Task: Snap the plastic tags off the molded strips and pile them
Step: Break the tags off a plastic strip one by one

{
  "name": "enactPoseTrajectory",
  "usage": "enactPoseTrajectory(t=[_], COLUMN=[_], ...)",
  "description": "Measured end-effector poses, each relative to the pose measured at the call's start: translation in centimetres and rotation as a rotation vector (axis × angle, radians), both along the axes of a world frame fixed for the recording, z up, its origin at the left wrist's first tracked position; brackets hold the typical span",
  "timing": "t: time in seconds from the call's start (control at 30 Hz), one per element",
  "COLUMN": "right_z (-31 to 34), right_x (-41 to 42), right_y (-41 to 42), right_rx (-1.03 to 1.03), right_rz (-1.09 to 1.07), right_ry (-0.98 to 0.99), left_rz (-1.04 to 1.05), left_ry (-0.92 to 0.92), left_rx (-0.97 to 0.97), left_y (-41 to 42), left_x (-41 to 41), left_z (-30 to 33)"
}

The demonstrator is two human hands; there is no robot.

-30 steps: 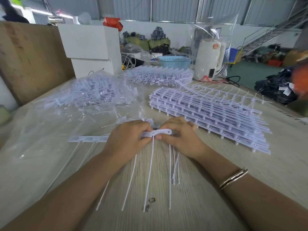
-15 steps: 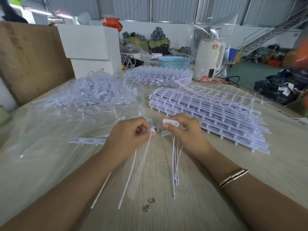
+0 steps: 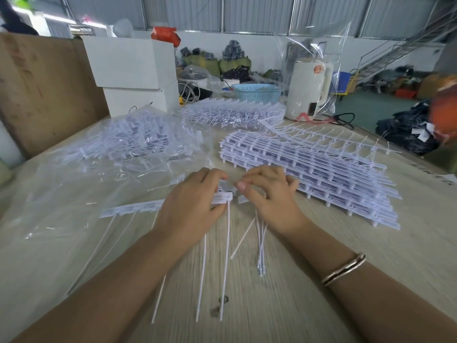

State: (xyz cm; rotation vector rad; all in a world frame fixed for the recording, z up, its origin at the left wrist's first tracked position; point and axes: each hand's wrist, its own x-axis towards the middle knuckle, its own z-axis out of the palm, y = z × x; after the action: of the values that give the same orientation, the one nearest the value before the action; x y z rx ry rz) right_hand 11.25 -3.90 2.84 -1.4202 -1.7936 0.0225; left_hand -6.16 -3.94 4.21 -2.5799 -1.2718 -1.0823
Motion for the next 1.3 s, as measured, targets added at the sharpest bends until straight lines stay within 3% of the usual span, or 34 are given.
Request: enactPoseTrajectory(t=[0.17,0.43,0.73,0.97,1.3], right_z=[-0.3,0.2,0.1,-0.1,-0.5], right_x=[-0.7,1.3,0.3,0.0,-0.2], right_y=[-0.4,0.4,-0.5,-0.3,-0.6], right_rx=[-0.071,-0.164,-0.176,-0.072,0.114], right_rz=[0.175,0.143,0.368,0.333,0.192], right_ry=[-0.036,0.246,0.193,0.168,-0.013], left_rz=[-0.034,0.019,-0.008,-0.022,-0.045], left_ry=[0.058,0.166,0.059,0.043,-0.054], left_rx=[0.02,0.008,0.006,-0.071,-0.117], left_y=[-0.4,0.2,0.3,0.7,0.9], left_x=[0.6,-0.6,-0.7,-0.9,-1.2], left_z=[0.1,-0.1,0.2,-0.1,-0.4])
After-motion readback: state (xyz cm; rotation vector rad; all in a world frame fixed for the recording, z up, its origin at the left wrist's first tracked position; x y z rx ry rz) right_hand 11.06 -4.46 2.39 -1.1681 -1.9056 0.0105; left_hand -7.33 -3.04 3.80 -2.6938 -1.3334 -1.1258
